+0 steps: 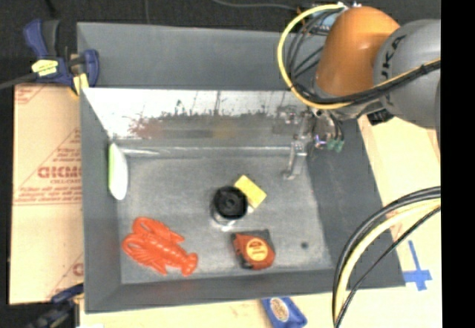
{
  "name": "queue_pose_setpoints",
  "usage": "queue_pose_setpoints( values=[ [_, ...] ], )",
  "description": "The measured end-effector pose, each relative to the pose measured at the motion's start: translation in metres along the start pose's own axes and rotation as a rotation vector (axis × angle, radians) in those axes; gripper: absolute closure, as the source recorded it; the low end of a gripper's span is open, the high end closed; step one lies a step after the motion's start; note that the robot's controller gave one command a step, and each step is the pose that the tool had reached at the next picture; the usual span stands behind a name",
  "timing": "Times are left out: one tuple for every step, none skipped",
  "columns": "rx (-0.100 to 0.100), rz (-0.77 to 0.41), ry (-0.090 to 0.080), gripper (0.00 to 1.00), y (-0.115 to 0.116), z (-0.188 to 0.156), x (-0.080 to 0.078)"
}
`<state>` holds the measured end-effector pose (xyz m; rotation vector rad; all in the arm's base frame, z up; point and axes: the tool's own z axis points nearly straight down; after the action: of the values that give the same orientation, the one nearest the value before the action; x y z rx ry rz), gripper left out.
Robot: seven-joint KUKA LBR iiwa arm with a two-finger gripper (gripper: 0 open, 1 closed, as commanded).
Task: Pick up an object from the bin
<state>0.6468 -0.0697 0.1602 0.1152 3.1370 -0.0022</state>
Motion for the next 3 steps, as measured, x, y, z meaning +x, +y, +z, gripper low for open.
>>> queue_pose_setpoints(
  values=[
    [-0.003,0.255,0.001,0.00,0.017,0.003,0.011],
    [0.000,0.096,-0.002,0.00,0.049,0.051,0.030],
    [0.001,0.181,-0.003,1.00,0.058,0.079,0.039]
  ],
)
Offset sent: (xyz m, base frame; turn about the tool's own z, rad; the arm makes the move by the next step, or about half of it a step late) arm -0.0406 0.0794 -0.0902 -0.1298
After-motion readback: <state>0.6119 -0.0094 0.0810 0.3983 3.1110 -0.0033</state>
